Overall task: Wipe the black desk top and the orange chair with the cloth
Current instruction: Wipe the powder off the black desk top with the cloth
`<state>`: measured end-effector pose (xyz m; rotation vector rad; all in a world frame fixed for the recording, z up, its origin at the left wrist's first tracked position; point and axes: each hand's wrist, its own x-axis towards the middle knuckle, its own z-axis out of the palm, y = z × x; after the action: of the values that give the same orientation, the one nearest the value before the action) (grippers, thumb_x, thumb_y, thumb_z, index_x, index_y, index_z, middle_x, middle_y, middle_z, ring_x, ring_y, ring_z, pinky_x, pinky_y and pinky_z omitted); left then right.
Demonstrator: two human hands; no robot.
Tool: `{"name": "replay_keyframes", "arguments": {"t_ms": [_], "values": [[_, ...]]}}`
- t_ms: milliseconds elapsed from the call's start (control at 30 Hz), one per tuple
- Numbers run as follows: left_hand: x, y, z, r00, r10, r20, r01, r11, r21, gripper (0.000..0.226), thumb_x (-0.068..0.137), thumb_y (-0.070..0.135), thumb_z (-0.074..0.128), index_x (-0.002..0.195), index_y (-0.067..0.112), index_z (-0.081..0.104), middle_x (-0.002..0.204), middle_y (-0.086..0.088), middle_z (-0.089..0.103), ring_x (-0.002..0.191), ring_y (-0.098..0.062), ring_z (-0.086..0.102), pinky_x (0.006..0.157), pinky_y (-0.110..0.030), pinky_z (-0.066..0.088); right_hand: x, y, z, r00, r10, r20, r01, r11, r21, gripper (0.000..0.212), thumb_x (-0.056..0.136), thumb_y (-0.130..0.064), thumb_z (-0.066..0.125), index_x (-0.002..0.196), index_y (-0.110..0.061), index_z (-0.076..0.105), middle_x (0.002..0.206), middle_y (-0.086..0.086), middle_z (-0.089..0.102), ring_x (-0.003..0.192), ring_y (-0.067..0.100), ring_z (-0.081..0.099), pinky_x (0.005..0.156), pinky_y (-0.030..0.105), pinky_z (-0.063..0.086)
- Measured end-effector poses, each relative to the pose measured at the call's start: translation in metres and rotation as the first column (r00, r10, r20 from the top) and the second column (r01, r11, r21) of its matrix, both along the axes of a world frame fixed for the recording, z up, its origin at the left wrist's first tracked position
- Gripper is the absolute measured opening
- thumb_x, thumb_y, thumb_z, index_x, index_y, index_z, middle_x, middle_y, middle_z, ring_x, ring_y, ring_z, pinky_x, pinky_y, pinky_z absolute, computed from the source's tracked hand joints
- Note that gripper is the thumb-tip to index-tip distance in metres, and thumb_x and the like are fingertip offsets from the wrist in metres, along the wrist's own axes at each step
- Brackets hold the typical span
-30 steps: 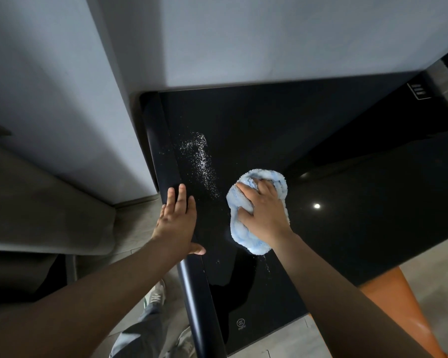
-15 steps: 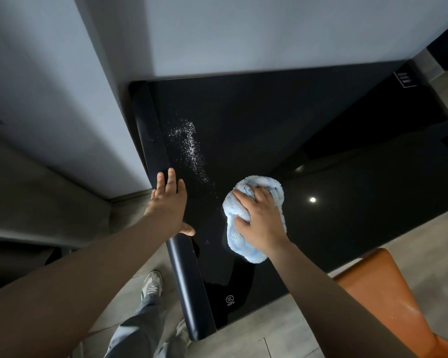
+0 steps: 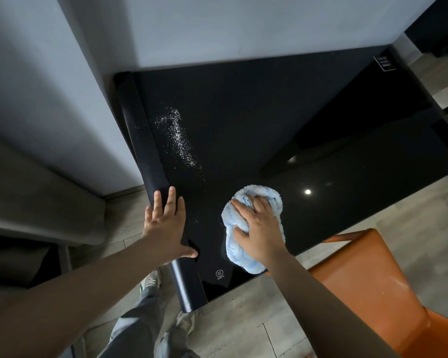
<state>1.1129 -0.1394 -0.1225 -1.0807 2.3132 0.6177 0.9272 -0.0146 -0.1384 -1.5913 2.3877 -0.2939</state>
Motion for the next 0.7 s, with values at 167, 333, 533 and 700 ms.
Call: {"name": "replay_keyframes", "arguments": {"t_ms": [167, 333, 533, 700], "values": [[0.002, 0.006, 0.001, 1.0, -0.004, -0.019, 0.004, 1.0, -0.012, 0.137, 0.063, 0.066, 0.074, 0.151, 0.007, -0.013, 0.154, -0.012, -0.031, 0.142, -0.04, -0.024, 0.119, -0.046, 0.007, 0.005, 0.025, 0.0, 1.0, -0.008, -0.003, 0.008, 1.0, 0.009, 0.057, 0.078, -0.04, 0.043, 0.133, -0.028, 0.055, 0.131, 0.001, 0.053, 0.123, 0.024, 0.047, 0.1, 0.046, 0.045], [-0.002, 0.007, 0.002, 1.0, 0.006, -0.012, -0.006, 1.0, -0.015, 0.138, 0.062, 0.063, 0.077, 0.152, 0.005, -0.011, 0.155, -0.013, -0.029, 0.143, -0.041, -0.021, 0.118, -0.046, 0.011, 0.01, 0.048, 0.002, 1.0, -0.025, -0.007, 0.025, 1.0, 0.005, 0.057, 0.079, -0.04, 0.043, 0.133, -0.026, 0.055, 0.133, 0.003, 0.054, 0.125, 0.024, 0.047, 0.106, 0.044, 0.041], [-0.001, 0.008, 0.0, 1.0, 0.018, -0.02, -0.018, 1.0, -0.02, 0.139, 0.061, 0.062, 0.078, 0.152, 0.008, -0.01, 0.156, -0.01, -0.028, 0.143, -0.039, -0.021, 0.118, -0.046, 0.013, 0.014, 0.071, 0.004, 0.999, -0.039, -0.005, 0.039, 0.999, 0.006, 0.056, 0.078, -0.038, 0.046, 0.13, -0.025, 0.058, 0.129, 0.003, 0.056, 0.121, 0.022, 0.047, 0.1, 0.042, 0.047], [-0.002, 0.009, 0.0, 1.0, 0.025, -0.009, -0.025, 0.999, -0.029, 0.139, 0.061, 0.062, 0.079, 0.152, 0.008, -0.011, 0.156, -0.01, -0.028, 0.144, -0.039, -0.021, 0.118, -0.046, 0.014, 0.019, 0.095, 0.004, 0.996, -0.079, 0.04, 0.077, 0.996, 0.045, 0.057, 0.077, -0.038, 0.045, 0.132, -0.028, 0.057, 0.129, 0.002, 0.053, 0.122, 0.022, 0.046, 0.098, 0.034, 0.046]]}}
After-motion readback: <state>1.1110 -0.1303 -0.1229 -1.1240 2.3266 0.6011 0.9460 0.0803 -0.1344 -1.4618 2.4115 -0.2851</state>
